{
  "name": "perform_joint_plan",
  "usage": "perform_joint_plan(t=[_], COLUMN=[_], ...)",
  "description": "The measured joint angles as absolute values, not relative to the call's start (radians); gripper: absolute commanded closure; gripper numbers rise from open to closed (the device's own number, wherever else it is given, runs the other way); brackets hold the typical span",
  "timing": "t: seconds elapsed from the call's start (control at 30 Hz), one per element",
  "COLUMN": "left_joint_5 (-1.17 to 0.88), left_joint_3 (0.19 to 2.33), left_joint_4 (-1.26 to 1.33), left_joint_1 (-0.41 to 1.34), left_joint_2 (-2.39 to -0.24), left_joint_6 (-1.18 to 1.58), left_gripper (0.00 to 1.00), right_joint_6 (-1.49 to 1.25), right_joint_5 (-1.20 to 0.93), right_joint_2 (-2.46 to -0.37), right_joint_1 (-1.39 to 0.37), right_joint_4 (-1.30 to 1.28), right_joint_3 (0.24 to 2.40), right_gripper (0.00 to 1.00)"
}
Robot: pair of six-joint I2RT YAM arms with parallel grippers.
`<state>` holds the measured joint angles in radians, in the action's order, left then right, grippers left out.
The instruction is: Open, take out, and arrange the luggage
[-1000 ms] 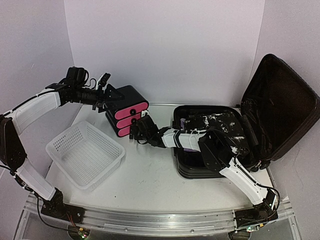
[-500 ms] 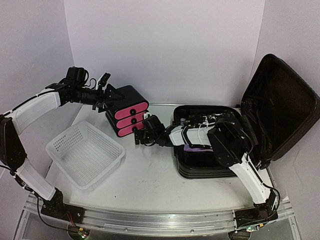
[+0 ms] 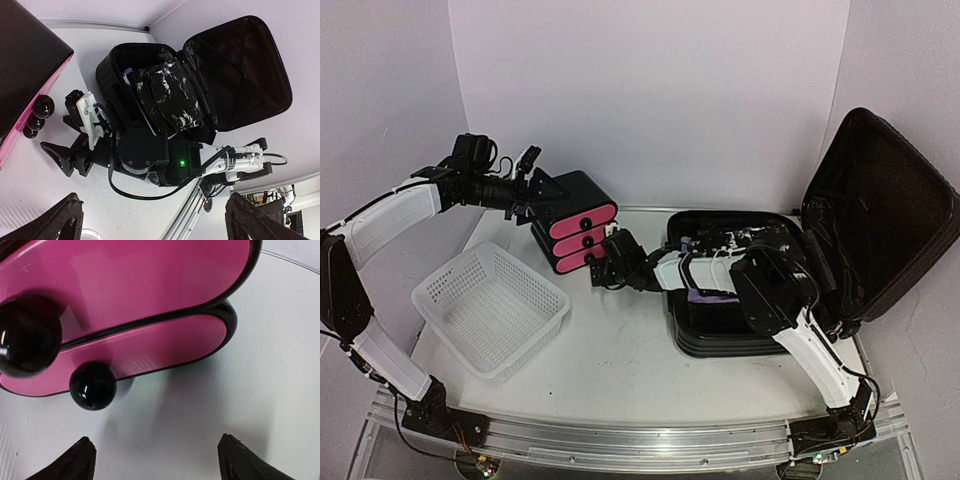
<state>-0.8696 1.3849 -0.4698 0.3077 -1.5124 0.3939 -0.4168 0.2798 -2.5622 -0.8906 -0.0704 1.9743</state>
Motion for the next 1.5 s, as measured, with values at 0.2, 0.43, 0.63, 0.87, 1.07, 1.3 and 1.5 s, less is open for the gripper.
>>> perform_joint_plan(t=[0.2, 0.43, 0.63, 0.87, 1.07, 1.3, 1.5], left_joint_5=[-0.870, -0.870, -0.870, -0.870, -0.869, -0.858, -0.826], left_joint_3=[1.385, 1.385, 1.385, 1.385, 1.385, 1.385, 1.385], left_joint_4=[-0.470, -0.470, -0.470, -0.470, -0.470, -0.470, -0.472], left_joint_1=[0.308, 0.308, 0.308, 0.308, 0.308, 0.308, 0.308], left_joint_2=[-1.512, -1.512, -1.512, -1.512, -1.512, -1.512, -1.513], left_joint_6=[0.394, 0.394, 0.394, 0.394, 0.393, 0.392, 0.379], left_gripper=[0.01, 0.01, 0.00, 0.01, 0.00, 0.01, 0.00], right_joint_6=[-0.418, -0.415, -0.405, -0.413, -0.416, -0.411, -0.381], right_joint_5=[0.327, 0.336, 0.323, 0.305, 0.258, 0.156, 0.086], right_joint_2=[-2.638, -2.727, -2.827, -2.912, -2.853, -2.586, -2.131], right_joint_1=[-0.891, -0.886, -0.882, -0.871, -0.859, -0.851, -0.850], right_joint_4=[-0.065, -0.109, -0.150, -0.178, -0.239, -0.489, -0.582], right_joint_3=[2.059, 2.216, 2.395, 2.548, 2.489, 2.319, 2.015], right_gripper=[0.21, 0.23, 0.22, 0.14, 0.02, 0.02, 0.02])
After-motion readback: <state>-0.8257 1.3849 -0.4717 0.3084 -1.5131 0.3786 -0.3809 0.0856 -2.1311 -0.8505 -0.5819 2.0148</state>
